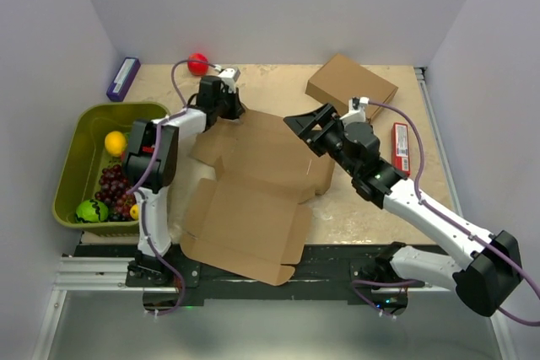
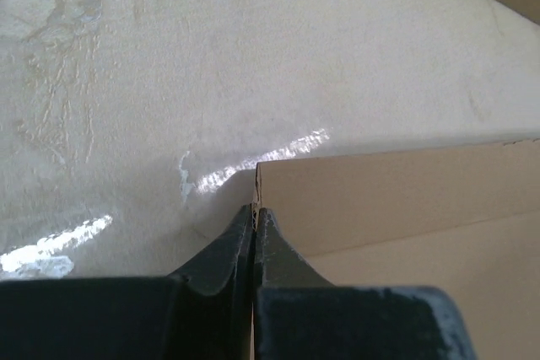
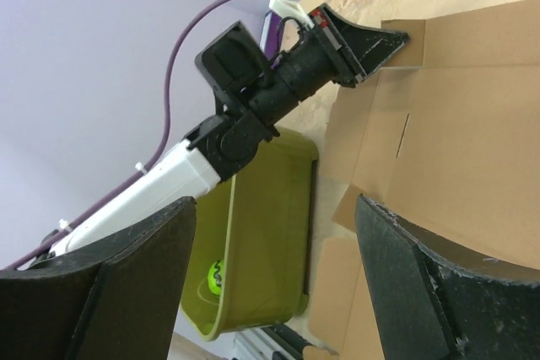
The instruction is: Fold the paper box
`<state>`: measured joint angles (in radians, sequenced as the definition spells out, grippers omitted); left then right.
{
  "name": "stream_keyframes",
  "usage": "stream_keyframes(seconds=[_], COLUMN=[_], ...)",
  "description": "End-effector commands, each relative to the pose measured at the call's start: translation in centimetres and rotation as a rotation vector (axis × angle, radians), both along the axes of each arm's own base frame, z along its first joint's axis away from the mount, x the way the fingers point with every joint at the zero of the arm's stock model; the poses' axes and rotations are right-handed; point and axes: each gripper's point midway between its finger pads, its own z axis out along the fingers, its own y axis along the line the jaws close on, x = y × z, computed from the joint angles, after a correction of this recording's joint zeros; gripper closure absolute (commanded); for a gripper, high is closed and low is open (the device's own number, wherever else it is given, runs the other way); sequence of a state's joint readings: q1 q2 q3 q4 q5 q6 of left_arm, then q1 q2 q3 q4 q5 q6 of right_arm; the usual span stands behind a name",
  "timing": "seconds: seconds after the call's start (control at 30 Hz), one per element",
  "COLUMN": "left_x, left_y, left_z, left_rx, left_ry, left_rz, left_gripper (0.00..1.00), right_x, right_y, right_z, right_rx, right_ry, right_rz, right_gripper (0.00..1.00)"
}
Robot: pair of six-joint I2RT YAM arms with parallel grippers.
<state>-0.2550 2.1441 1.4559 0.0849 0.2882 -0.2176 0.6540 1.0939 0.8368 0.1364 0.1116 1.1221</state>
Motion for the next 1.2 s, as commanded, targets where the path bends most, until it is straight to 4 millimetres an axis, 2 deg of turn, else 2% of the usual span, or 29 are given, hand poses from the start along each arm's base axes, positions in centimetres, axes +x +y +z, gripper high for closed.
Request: stream_keyframes(seconds=[0.0, 0.03, 0.07, 0.1, 0.17, 0.2, 0.23, 0.3, 0.33, 0.43, 0.5, 0.53, 0.6, 0.63, 0.77, 0.9, 1.0, 1.17], left_x=[-1.2, -1.6, -1.8, -3.0, -3.9, -4.7, -5.3, -6.4, -6.9, -8.5, -9.4, -9.9, -10.9, -11.3, -12.9, -13.9, -14.7, -15.9], left_y=[0.0, 0.0, 0.1, 0.2, 0.2, 0.2, 0.1, -0.1, 0.0, -0.2, -0.4, -0.4, -0.5, -0.5, -0.6, 0.3, 0.7, 0.5], left_z=[8.2, 9.2, 12.4, 11.6, 14.6, 14.1, 15.4, 16.0, 17.3, 18.6, 19.0, 19.7, 19.9, 20.5, 20.3, 20.5, 21.0, 21.7], left_rx=[-0.07, -0.085, -0.112, -0.111, -0.124, -0.116, -0.114, -0.113, -0.112, -0.111, -0.105, -0.099, -0.087, -0.075, -0.055, -0.018, -0.016, -0.012], left_ry=[-0.265, -0.305, -0.413, -0.411, -0.52, -0.525, -0.566, -0.622, -0.665, -0.742, -0.775, -0.806, -0.839, -0.867, -0.898, -0.947, -0.977, -1.024], left_rz=[-0.037, -0.035, -0.035, -0.039, -0.038, -0.035, -0.04, -0.034, -0.031, -0.022, -0.006, -0.004, 0.012, 0.016, 0.042, 0.086, 0.094, 0.082], left_gripper=[1.0, 1.0, 1.0, 1.0, 1.0, 1.0, 1.0, 1.0, 1.0, 1.0, 1.0, 1.0, 1.0, 1.0, 1.0, 1.0, 1.0, 1.0], right_x=[0.1, 0.2, 0.2, 0.4, 0.6, 0.7, 1.0, 1.2, 1.6, 2.1, 2.7, 3.1, 3.7, 4.1, 4.9, 4.9, 4.9, 5.5], right_y=[1.1, 1.2, 1.3, 1.5, 1.8, 2.0, 2.3, 2.8, 3.2, 4.3, 4.7, 4.6, 4.1, 3.8, 1.8, -0.9, -2.1, -2.3], right_z=[-0.4, 0.0, -0.1, -0.5, -0.8, -0.6, -1.3, -1.4, -2.6, -2.9, -3.9, -4.2, -5.0, -5.1, -4.8, -6.2, -6.5, -7.1], right_rx=[0.07, 0.092, 0.114, 0.127, 0.161, 0.178, 0.179, 0.219, 0.217, 0.276, 0.289, 0.291, 0.297, 0.299, 0.353, 0.332, 0.345, 0.339], right_ry=[0.017, 0.0, 0.01, 0.015, 0.035, 0.034, 0.053, 0.086, 0.129, 0.196, 0.264, 0.28, 0.354, 0.352, 0.389, 0.503, 0.551, 0.583], right_rz=[0.037, 0.037, 0.034, 0.036, 0.035, 0.039, 0.039, 0.045, 0.042, 0.053, 0.032, 0.005, -0.058, -0.094, -0.229, -0.413, -0.501, -0.559], right_gripper=[0.16, 0.15, 0.13, 0.12, 0.1, 0.09, 0.09, 0.1, 0.1, 0.11, 0.11, 0.11, 0.12, 0.12, 0.12, 0.12, 0.12, 0.13])
